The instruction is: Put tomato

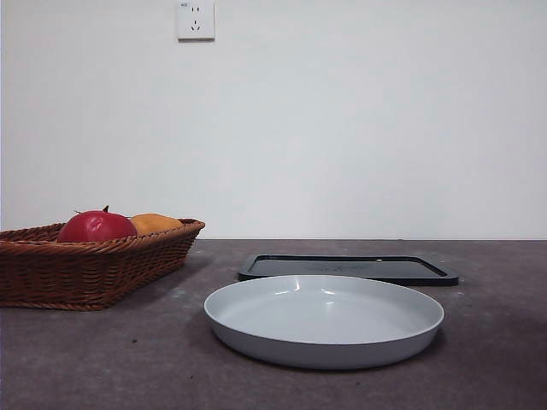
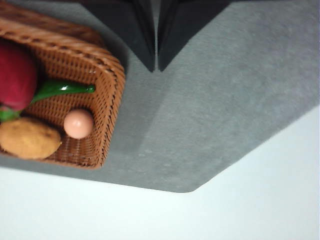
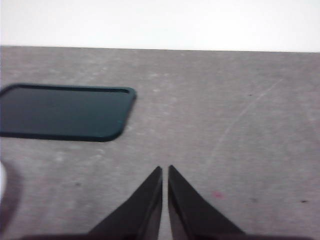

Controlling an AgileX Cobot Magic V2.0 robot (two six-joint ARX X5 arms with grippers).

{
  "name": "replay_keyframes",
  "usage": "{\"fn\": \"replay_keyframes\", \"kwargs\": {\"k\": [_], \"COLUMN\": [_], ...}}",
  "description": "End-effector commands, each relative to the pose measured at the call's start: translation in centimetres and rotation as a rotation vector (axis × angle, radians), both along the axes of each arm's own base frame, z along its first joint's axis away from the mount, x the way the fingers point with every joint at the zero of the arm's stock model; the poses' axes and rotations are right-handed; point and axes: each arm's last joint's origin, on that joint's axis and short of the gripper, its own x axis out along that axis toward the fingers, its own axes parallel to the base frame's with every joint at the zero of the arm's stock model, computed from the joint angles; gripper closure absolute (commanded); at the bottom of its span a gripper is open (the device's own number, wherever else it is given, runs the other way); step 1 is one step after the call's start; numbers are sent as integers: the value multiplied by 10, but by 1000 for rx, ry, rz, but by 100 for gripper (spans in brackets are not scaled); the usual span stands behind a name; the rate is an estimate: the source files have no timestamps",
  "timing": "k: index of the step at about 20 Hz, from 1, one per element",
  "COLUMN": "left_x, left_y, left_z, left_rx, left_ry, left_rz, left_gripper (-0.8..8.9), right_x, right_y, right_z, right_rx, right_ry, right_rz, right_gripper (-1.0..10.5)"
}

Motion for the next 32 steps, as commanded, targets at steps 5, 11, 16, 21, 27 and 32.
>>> {"fn": "replay_keyframes", "kwargs": {"k": [5, 11, 16, 21, 27, 32], "left_x": [0, -1, -4, -11, -17, -19], "left_y": [0, -2, -5, -7, -10, -13], "left_z": [-4, 2, 11, 33, 73, 107], "left_rx": [-259, -312, -428, -446, -412, -343], "left_ry": [-33, -46, -17, 29, 66, 168], "left_rz": [44, -32, -95, -139, -239, -331], "left_gripper": [807, 806, 804, 804, 804, 804], "right_x": [0, 0, -3, -11, -21, -22], "right_y": [1, 2, 4, 4, 6, 9], "right_z": [1, 2, 15, 42, 81, 113], "right_rx": [182, 284, 327, 339, 331, 286], "right_ry": [0, 15, 9, -10, 15, 125], "right_rz": [25, 45, 84, 87, 145, 240], "right_gripper": [936, 936, 936, 936, 936, 937]}}
